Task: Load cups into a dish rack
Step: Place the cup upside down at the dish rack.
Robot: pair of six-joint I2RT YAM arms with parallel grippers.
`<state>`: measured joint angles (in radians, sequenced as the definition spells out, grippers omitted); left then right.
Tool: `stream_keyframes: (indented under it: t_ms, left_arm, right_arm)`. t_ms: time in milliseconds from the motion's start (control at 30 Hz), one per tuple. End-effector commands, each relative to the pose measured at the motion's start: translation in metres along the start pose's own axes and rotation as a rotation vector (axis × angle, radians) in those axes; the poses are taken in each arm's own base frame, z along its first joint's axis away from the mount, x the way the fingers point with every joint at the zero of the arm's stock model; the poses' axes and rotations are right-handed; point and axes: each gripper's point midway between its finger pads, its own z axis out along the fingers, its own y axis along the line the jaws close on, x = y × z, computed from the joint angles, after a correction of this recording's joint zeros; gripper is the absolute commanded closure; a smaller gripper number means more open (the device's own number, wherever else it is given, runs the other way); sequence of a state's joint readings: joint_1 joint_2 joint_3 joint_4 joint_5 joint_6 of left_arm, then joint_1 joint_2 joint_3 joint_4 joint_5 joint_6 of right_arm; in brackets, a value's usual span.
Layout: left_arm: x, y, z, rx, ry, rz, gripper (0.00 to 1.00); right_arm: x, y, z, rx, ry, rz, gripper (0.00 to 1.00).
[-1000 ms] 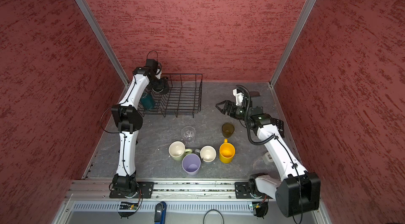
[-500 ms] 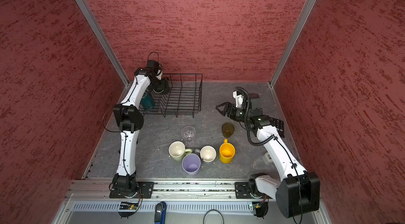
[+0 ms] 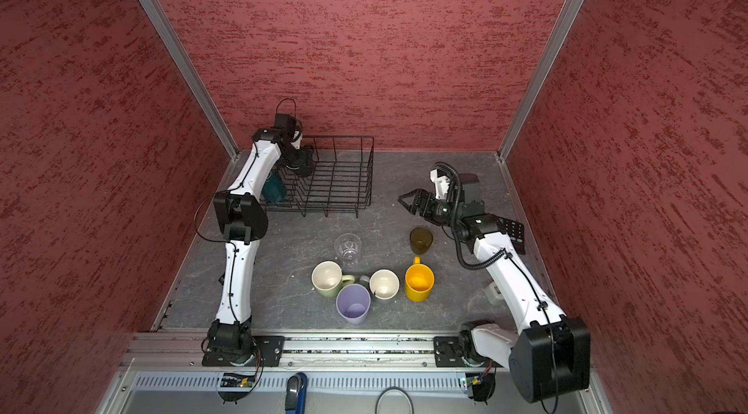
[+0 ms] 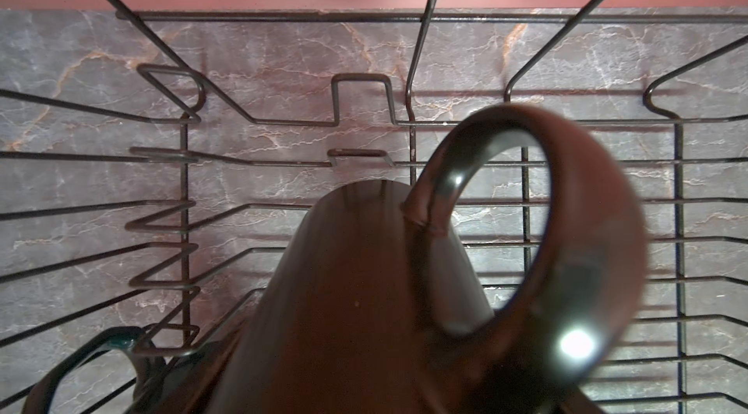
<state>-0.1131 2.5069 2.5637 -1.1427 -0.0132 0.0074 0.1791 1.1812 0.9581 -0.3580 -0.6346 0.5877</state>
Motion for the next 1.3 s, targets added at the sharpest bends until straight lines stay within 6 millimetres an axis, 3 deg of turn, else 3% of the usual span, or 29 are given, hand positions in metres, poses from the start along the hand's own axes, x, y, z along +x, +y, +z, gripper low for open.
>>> stream_keyframes:
  t_ms: [0,367,600,767,900,1033,1200,1267]
  left_arm:
    - [0.002,-0.015,-0.001,0.028,0.008,0.035,0.29]
    - [0.006,-0.01,0.003,0.015,0.026,0.034,0.08]
    - [0.003,-0.012,-0.002,0.033,0.012,0.03,0.06]
    - [-0.003,-0.014,-0.015,0.044,-0.009,0.023,0.06]
    - [-0.012,-0.016,-0.041,0.057,-0.053,0.01,0.04]
    - [-0.03,-0.021,-0.082,0.097,-0.152,0.0,0.03]
    - [-0.055,-0.026,-0.146,0.204,-0.32,-0.057,0.02]
    - [-0.066,-0.027,-0.182,0.249,-0.412,-0.075,0.01]
  right_arm:
    - [-0.004,0.004,-0.002,-0.021,-0.021,-0.01,0.11]
    - [-0.003,0.004,0.0,-0.036,-0.023,0.003,0.11]
    - [-0.003,0.005,0.0,-0.045,-0.022,0.006,0.11]
    - [-0.004,0.001,-0.003,-0.005,-0.027,-0.008,0.11]
    - [-0.008,-0.013,-0.01,0.118,-0.038,-0.043,0.13]
    - [-0.012,-0.038,-0.026,0.315,-0.056,-0.082,0.17]
    - [-0.012,-0.058,-0.049,0.491,-0.075,-0.112,0.22]
    - [-0.006,-0.065,-0.053,0.526,-0.064,-0.106,0.24]
